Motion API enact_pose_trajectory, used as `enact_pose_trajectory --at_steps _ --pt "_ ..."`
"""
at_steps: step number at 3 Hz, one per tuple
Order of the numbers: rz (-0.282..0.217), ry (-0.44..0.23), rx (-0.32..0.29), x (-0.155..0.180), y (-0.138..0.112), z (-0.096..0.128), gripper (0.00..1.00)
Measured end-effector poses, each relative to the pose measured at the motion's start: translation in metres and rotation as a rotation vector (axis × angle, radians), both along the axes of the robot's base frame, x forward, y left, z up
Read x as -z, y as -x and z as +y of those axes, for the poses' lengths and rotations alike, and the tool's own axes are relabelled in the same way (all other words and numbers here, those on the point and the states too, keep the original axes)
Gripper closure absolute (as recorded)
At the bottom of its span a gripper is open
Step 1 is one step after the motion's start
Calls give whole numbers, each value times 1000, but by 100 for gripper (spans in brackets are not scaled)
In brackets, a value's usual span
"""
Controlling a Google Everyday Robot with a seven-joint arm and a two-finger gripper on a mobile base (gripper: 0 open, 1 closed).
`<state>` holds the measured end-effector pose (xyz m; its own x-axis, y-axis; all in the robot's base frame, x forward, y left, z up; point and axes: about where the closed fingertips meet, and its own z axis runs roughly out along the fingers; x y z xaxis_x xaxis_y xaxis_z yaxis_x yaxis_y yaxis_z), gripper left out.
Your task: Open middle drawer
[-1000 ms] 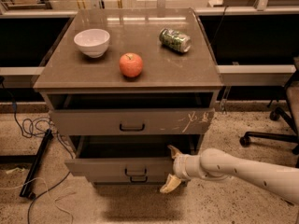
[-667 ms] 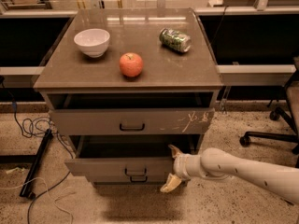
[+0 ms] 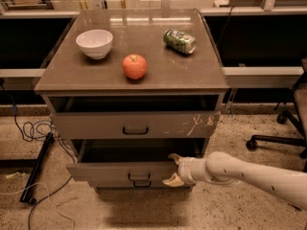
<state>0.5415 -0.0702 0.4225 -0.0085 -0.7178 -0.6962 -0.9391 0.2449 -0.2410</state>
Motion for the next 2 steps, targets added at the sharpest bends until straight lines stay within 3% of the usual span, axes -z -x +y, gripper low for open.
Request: enact_pose_trajectory --at_steps 1,2 --pt "2 15 -10 -1 4 -2 63" --pt "9 22 -29 -8 25 -10 86"
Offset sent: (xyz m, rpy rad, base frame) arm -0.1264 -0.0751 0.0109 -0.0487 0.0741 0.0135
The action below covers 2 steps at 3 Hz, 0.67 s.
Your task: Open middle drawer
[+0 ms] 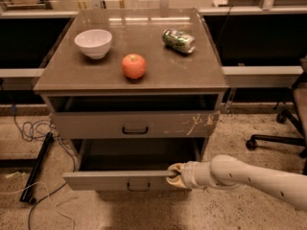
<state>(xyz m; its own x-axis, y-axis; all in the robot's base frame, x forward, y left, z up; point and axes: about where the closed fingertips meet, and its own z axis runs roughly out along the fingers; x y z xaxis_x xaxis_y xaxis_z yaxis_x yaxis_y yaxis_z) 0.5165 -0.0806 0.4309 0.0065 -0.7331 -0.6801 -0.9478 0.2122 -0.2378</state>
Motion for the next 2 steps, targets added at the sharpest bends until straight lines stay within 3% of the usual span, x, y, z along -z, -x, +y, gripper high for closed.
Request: enact_pose_trajectory --at_steps 1,2 --pt "-1 0 1 -5 0 0 100" --pt "1 -5 14 -6 15 -5 96"
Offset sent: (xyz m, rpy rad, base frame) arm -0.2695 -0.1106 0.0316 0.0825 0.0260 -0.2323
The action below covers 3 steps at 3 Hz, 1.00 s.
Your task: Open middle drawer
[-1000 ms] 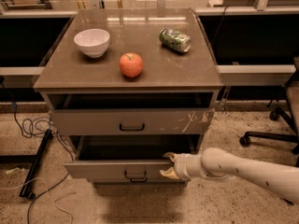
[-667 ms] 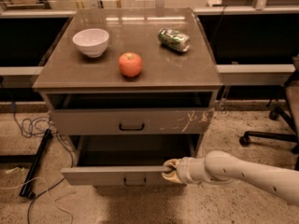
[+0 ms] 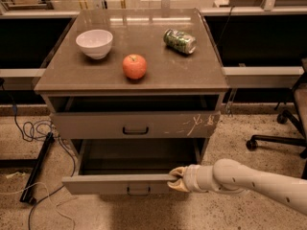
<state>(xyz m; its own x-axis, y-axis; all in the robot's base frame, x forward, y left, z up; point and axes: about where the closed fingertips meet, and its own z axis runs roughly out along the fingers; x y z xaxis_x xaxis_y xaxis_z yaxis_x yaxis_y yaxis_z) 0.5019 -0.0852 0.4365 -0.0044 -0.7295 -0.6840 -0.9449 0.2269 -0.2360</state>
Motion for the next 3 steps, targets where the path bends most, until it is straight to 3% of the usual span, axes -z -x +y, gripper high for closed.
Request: enact_pose_trajectory --at_steps 3 --pt "0 0 0 0 0 0 27"
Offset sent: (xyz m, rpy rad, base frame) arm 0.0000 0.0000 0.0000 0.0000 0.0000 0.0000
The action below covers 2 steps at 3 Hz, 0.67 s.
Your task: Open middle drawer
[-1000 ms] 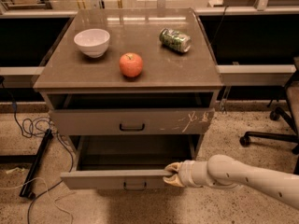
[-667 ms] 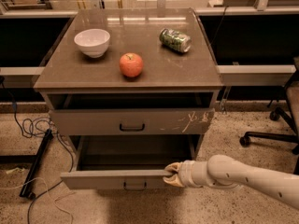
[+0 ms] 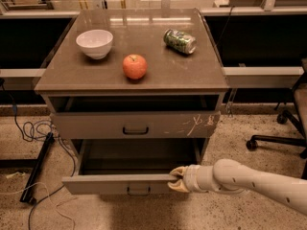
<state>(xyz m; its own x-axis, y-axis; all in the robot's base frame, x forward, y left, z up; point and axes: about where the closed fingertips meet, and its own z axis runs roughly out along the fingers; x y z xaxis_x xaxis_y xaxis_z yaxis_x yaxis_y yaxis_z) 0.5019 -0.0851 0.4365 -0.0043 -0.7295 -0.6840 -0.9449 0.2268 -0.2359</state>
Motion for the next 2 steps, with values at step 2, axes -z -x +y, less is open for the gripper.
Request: enact_pose_trajectory --at_steps 2 --pt "0 0 0 0 0 0 26"
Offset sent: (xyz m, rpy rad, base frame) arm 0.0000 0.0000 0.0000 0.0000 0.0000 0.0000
